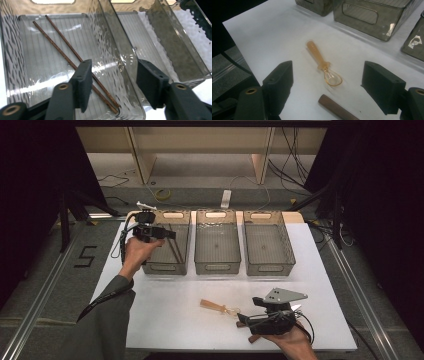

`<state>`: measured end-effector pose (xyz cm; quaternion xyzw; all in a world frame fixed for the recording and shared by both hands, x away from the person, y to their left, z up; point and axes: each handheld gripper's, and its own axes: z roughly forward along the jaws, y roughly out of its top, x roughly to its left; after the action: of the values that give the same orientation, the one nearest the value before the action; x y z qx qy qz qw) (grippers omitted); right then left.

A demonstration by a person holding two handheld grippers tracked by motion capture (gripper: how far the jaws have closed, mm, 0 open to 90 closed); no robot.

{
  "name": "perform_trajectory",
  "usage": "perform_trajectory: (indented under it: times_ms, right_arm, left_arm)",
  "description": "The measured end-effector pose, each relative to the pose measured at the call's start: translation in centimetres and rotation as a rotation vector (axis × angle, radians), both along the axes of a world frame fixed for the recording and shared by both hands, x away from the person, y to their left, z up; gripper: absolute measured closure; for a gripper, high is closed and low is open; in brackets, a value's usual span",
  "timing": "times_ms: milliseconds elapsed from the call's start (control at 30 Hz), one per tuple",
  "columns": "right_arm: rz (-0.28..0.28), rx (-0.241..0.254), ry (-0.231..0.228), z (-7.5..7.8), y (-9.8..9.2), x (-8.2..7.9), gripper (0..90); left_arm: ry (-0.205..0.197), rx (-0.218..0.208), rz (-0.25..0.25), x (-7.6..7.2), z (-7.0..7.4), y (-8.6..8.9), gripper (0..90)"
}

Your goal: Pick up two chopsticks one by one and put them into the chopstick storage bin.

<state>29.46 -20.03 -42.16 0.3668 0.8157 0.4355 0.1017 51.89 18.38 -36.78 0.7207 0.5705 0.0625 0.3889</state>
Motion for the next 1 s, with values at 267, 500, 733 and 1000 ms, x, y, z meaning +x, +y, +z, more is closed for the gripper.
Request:
perform_trajectory:
  times_ms: [267, 500, 733, 1000]
  right_arm:
    - [-0.019, 0.012, -0.008, 0.1, -0.5, 0.2, 25.9]
    - [-0.023, 0.011, -0.007, 0.1, -0.6, 0.3, 25.9]
    - [-0.028, 0.011, -0.013, 0.1, -1.0, 0.2, 25.9]
    - [-0.039, 0.024, -0.015, 0.0, -1.3, 0.2, 25.9]
  left_arm:
    - [-0.102, -0.128, -0.126, -3.6, 1.3, -0.5, 29.7]
    - [-0.163, -0.091, -0.272, -7.2, 0.9, -3.2, 25.7]
    - [-0.200, 0.030, -0.410, -9.3, 0.9, -6.1, 23.9]
    - [-0.212, 0.039, -0.492, -10.6, 1.0, -7.0, 22.2]
